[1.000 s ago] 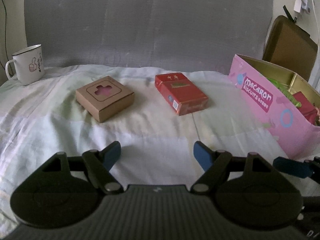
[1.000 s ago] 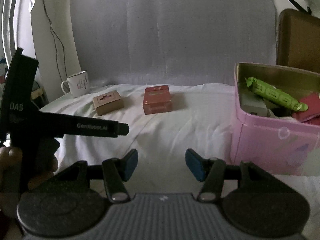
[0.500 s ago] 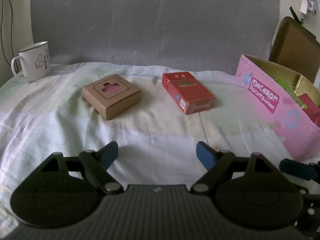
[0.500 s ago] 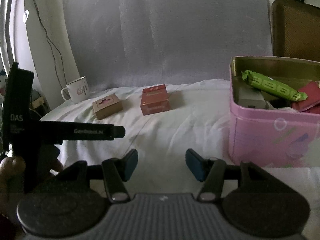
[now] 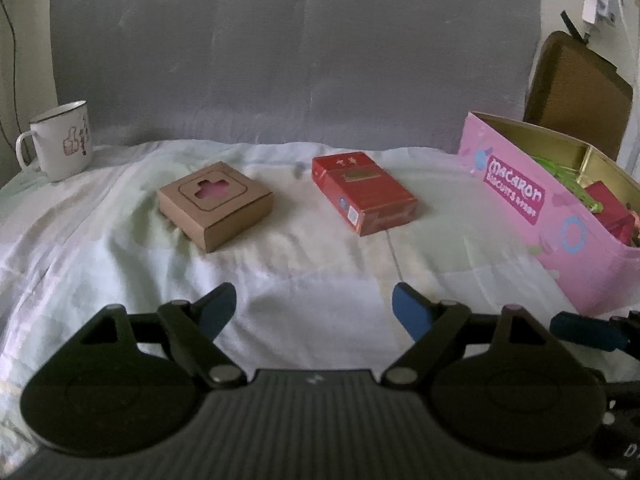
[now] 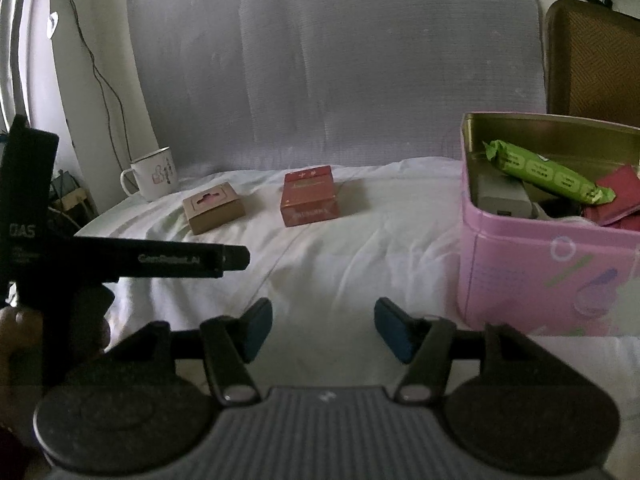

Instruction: Organize rigid objects

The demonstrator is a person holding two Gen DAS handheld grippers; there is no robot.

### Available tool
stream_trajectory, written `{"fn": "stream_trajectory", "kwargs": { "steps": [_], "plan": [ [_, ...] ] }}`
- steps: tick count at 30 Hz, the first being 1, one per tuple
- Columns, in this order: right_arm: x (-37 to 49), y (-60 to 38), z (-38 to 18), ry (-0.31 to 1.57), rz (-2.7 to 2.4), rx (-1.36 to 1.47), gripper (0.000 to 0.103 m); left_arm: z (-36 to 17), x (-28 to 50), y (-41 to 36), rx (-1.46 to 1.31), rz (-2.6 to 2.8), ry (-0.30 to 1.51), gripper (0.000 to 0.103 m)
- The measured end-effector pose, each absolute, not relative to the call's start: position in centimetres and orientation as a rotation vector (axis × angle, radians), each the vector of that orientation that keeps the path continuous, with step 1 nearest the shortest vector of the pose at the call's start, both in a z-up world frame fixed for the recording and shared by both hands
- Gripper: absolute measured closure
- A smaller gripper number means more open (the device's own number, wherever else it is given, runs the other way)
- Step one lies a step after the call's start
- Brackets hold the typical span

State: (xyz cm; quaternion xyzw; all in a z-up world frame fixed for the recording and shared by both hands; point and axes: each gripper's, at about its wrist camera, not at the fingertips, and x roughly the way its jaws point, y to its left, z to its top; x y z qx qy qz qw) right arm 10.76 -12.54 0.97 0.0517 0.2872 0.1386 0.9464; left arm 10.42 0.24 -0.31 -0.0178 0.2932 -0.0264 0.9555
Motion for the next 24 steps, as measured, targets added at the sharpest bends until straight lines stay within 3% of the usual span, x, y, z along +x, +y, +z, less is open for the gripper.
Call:
{"fn": "stream_trajectory", "kwargs": {
  "steps": [24],
  "plan": [
    [10.74,-12.41,0.95,0.582,0.278,0.093,0.041,0.22,9.43,0.15,0.002,-0.018,0.505,0.007]
  ]
}}
